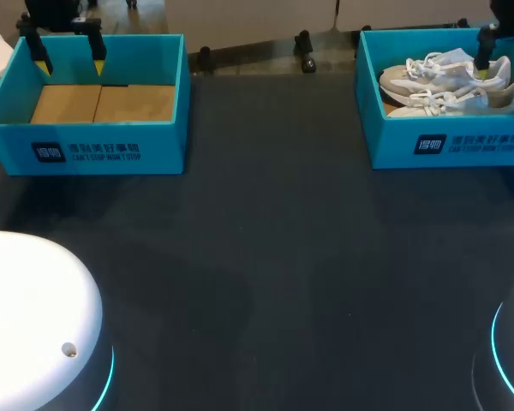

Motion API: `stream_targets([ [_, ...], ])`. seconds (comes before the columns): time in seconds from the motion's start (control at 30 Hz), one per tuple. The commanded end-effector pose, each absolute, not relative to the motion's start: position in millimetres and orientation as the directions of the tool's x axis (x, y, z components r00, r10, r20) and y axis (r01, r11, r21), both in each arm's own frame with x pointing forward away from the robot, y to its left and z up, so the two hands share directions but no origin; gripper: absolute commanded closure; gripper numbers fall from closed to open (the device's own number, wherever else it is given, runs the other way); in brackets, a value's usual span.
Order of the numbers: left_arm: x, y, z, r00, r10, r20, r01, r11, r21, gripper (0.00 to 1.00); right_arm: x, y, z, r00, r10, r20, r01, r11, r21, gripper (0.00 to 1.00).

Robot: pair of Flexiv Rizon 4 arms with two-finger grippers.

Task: Take the shoe out of the shoebox, open the shoe tongue, remove and reinsert the insole, then place the shoe into the shoebox

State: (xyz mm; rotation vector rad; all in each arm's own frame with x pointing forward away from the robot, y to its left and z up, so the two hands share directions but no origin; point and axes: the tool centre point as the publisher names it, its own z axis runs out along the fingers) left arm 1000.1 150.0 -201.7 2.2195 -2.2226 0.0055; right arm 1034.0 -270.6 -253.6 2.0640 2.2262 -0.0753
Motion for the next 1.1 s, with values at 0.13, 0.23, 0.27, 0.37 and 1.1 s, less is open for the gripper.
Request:
stream_targets([
  [0.13,1000,150,-201,-0.001,-1.000,0.002,-1.000,0.001,-0.001,0.00,1041,-291,-267,-0.070,0.993,-0.099,0.997,0.071,0.007,0.03],
  [0.23,1000,150,-201,-0.001,-1.000,0.002,-1.000,0.001,-0.001,0.00,1043,-297,-273,-0.076,0.993,-0.095,0.997,0.077,0.003,0.07],
  [0.27,1000,150,-201,-0.001,-1.000,0.002,-1.000,0.001,-0.001,0.00,1043,-298,-274,-0.077,0.993,-0.094,0.997,0.078,0.004,0.08],
  [0.37,1000,150,-201,-0.001,-1.000,0.002,-1.000,0.001,-0.001,0.00,1045,-304,-280,-0.085,0.992,-0.092,0.996,0.086,0.010,0.10],
  [1.1,1000,150,-201,-0.001,-1.000,0.002,-1.000,0.001,-0.001,0.00,1050,-319,-315,-0.093,0.994,-0.061,0.995,0.094,0.011,0.05],
])
